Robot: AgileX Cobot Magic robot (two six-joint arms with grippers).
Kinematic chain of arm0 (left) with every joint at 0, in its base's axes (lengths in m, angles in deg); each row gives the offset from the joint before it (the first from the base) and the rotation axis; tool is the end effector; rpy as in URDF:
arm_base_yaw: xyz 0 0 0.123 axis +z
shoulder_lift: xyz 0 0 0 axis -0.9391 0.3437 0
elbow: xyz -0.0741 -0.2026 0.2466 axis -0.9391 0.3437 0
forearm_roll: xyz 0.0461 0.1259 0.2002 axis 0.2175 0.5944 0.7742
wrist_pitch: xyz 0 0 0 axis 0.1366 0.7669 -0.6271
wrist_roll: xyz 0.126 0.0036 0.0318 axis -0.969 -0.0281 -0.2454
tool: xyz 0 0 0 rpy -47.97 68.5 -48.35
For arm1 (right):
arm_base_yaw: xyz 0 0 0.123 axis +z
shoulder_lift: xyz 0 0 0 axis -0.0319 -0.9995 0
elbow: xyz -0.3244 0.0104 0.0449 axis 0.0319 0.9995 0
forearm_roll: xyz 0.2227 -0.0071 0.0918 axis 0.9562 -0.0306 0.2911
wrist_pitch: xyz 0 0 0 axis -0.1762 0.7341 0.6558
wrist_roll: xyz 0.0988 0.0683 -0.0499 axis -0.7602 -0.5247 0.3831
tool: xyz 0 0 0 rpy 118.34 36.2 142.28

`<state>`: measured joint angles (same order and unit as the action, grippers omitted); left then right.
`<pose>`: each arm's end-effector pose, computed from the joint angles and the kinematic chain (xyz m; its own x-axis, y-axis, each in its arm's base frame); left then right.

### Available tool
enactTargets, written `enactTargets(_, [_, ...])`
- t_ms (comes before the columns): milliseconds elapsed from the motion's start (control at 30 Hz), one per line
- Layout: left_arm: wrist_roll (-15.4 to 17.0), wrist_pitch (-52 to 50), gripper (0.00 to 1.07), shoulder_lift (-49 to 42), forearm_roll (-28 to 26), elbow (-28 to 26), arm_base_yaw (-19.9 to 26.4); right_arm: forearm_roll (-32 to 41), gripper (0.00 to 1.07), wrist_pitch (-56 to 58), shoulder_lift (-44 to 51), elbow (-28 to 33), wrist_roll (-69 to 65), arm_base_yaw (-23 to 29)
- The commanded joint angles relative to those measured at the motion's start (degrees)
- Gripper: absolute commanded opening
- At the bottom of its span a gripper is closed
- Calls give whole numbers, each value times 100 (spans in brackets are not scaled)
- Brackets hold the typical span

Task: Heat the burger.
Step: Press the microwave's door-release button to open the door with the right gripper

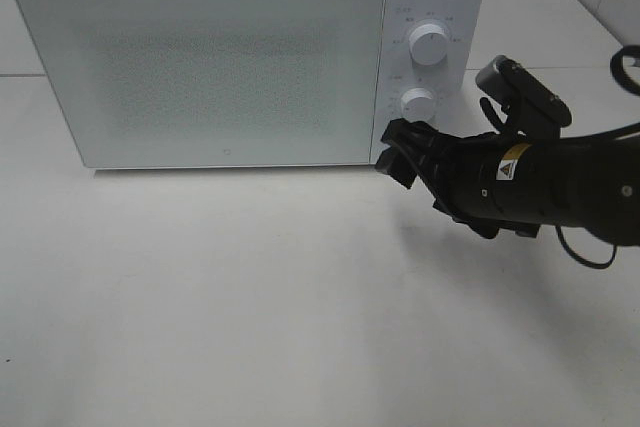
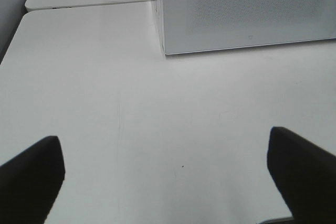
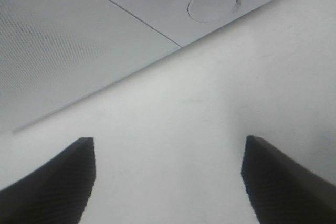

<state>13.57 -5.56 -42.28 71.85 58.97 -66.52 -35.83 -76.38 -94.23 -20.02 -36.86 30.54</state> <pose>-0.0223 -0.0216 0.2586 -0.4177 0.0644 -0.9063 0.1202 0.9926 0.0151 0.2882 0.1504 0.1807 -0.6584 0.4952 -0.5668 0.0790 0.7944 0.6022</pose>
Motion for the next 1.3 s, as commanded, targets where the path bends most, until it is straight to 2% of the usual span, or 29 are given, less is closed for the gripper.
enactTargets(33, [34, -6, 100, -120, -40, 11, -6, -544, 75, 934, 195, -195, 435, -143])
enactTargets(100, [34, -6, 100, -120, -40, 11, -6, -1089, 75, 2177, 327, -579, 842, -235])
enactTargets(133, [34, -6, 100, -120, -40, 11, -6, -1089, 75, 2177, 327, -579, 842, -235])
enactTargets(200, [34, -6, 100, -120, -40, 11, -6, -1576, 75, 3363, 413, -963, 1186, -252])
enactTargets(233, [34, -6, 100, -120, -40, 11, -6, -1576, 75, 3363, 413, -963, 1186, -252])
enactTargets(300, [34, -6, 100, -120, -29, 11, -6, -1977, 75, 4761, 521, -1478, 1702, -252])
enactTargets(400, [34, -6, 100, -120, -23, 11, -6, -1988, 75, 5013, 556, -1576, 1856, -252])
enactTargets(467, [34, -6, 100, -120, -17, 11, -6, -1971, 75, 6096, 762, -1839, 2286, -252])
enactTargets(567, [34, -6, 100, -120, -11, 11, -6, -1960, 75, 6274, 819, -1868, 2343, -252])
enactTargets(767, [34, -6, 100, -120, -11, 11, -6, -1759, 75, 7563, 1610, -1868, 2779, -252])
enactTargets(867, [34, -6, 100, -120, -11, 11, -6, -1719, 75, 7706, 1736, -1868, 2842, -252])
enactTargets(1033, [34, -6, 100, -120, -11, 11, -6, -1409, 75, 8486, 2618, -1862, 3340, -252])
enactTargets(1133, [34, -6, 100, -120, -11, 11, -6, -1369, 75, 8577, 2773, -1845, 3398, -252])
enactTargets(1300, [34, -6, 100, -120, -11, 11, -6, -1146, 75, 8875, 3988, -1432, 3587, -252])
